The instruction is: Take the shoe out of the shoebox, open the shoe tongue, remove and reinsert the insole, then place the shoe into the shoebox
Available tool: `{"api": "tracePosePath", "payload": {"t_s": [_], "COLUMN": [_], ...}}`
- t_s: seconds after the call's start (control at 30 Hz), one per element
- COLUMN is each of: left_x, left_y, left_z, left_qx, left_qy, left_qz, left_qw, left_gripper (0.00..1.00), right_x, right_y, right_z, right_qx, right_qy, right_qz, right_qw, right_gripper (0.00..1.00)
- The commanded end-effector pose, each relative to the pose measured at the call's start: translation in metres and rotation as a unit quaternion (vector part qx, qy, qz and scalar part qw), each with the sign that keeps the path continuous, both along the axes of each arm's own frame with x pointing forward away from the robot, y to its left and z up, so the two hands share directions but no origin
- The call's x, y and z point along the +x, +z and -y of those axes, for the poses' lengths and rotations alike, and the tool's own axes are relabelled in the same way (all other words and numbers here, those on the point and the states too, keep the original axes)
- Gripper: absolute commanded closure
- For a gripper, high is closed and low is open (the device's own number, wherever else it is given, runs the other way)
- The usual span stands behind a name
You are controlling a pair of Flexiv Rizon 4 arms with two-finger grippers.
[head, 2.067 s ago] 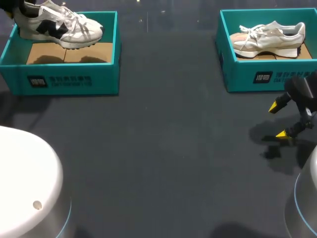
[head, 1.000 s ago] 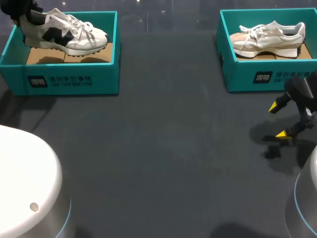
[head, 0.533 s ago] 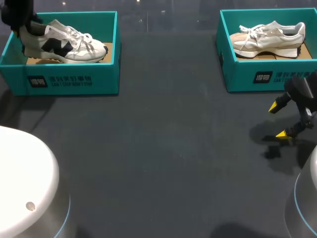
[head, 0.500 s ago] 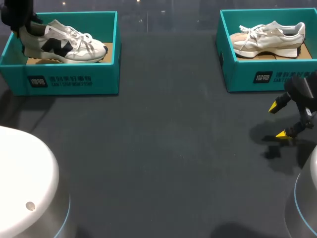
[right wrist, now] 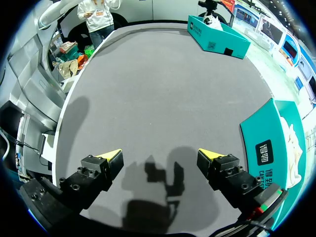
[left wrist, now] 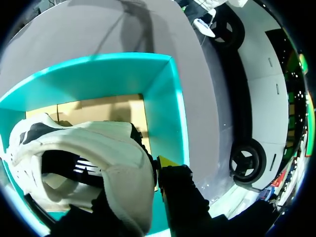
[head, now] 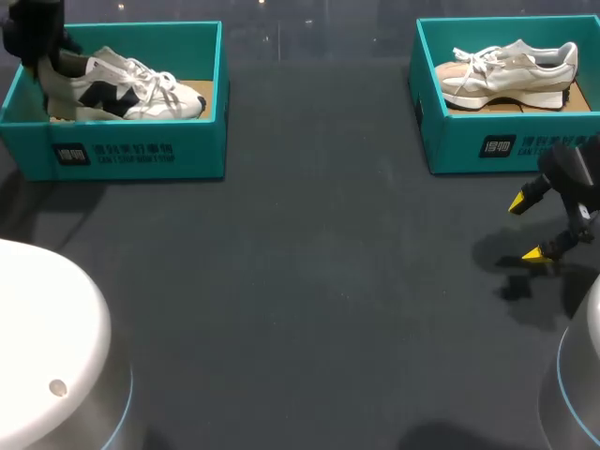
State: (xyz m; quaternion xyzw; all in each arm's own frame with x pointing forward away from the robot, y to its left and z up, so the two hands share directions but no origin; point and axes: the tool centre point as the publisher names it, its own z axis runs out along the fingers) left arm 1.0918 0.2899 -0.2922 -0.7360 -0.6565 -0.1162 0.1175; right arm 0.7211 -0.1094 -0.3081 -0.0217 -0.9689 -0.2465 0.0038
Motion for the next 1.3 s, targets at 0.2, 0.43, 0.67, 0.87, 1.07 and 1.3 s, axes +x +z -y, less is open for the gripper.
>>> {"api": "tracePosePath", "payload": {"t_s": [0.2,0.43,0.67,0.87,1.07,1.3], "left_x": [-0.007,-0.014,-0.018,-0.021,-0.023,-0.026], "left_y": [-0.015,-0.031,-0.044,-0.054,-0.063,-0.067], "left_z": [-0.004,-0.002,-0.001,-0.002,-0.001,0.006], "left_qx": [-0.019,-0.007,-0.012,-0.013,-0.021,-0.024], "left_qy": [0.02,0.026,0.029,0.029,0.033,0.035], "left_qz": [-0.012,-0.003,-0.004,-0.006,-0.008,-0.011], "left_qw": [1.0,1.0,1.0,0.999,0.999,0.999], "left_gripper": [1.0,1.0,1.0,1.0,1.0,1.0], "right_x": [-0.001,-0.001,-0.001,-0.001,-0.001,-0.001], "right_y": [0.0,0.0,0.0,0.0,0.0,0.0], "right_z": [0.0,0.0,0.0,0.0,0.0,0.0], "right_qx": [-0.001,-0.001,-0.001,-0.001,-0.001,-0.001], "right_qy": [0.0,0.0,0.0,0.0,0.0,0.0], "right_qz": [0.0,0.0,0.0,0.0,0.0,0.0], "right_qw": [1.0,1.0,1.0,1.0,1.0,1.0], "right_gripper": [0.0,0.0,0.0,0.0,0.0,0.0]}}
